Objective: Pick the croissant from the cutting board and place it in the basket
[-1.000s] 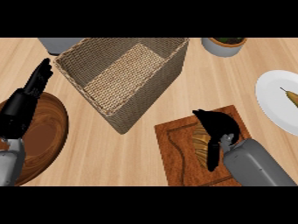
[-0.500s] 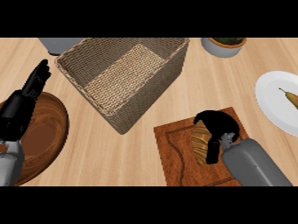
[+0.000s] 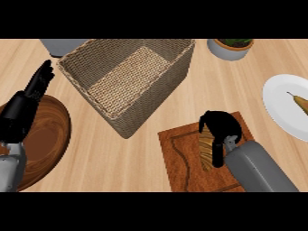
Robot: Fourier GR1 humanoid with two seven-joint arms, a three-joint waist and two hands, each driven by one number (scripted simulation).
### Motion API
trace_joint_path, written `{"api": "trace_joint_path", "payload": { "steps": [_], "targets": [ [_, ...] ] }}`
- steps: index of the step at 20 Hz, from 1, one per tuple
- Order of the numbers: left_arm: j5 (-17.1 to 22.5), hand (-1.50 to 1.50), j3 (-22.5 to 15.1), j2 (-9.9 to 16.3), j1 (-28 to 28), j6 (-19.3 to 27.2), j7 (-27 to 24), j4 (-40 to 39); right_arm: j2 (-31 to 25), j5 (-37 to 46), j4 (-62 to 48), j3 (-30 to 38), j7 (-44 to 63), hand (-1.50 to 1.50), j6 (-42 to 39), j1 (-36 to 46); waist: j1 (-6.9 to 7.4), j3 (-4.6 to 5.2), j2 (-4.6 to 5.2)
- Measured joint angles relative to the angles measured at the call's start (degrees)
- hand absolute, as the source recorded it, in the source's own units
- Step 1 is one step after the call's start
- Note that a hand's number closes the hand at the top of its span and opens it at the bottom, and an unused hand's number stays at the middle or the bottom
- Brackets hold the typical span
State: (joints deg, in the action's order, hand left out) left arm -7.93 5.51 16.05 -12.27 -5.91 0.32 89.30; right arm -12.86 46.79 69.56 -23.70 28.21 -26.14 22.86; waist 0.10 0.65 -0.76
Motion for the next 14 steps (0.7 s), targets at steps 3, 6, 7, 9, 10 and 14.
{"api": "trace_joint_path", "payload": {
  "steps": [3,6,7,9,10,14],
  "targets": [
    [0.1,0.0,0.4,0.2,1.1,-0.1,-0.3,0.5,0.9,1.7,1.9,2.3,5.4,1.5,4.2,-2.1,-0.22,-0.23,-0.05],
    [0.0,0.0,0.9,0.4,1.4,0.2,-0.2,0.6,2.3,4.2,3.4,5.3,13.4,1.5,10.5,-4.8,-1.0,-0.32,-0.23],
    [-0.1,0.0,1.0,0.3,1.3,0.4,-0.3,0.3,2.8,5.6,4.6,5.6,16.4,1.5,12.2,-5.8,-1.31,-0.3,-0.23],
    [0.1,0.0,1.1,0.4,1.0,0.3,0.1,0.4,2.9,8.3,7.1,6.0,21.3,1.5,15.0,-7.9,-1.43,-0.33,-0.17],
    [0.1,0.0,1.0,0.2,1.3,0.3,-0.2,0.5,3.0,9.9,8.6,6.0,23.8,1.5,16.0,-8.4,-1.39,-0.37,-0.09],
    [-0.2,0.0,0.9,0.1,1.5,0.3,-0.2,0.4,2.8,16.9,16.3,5.5,28.9,1.5,21.5,-10.5,-1.46,-0.5,0.06]
  ]
}}
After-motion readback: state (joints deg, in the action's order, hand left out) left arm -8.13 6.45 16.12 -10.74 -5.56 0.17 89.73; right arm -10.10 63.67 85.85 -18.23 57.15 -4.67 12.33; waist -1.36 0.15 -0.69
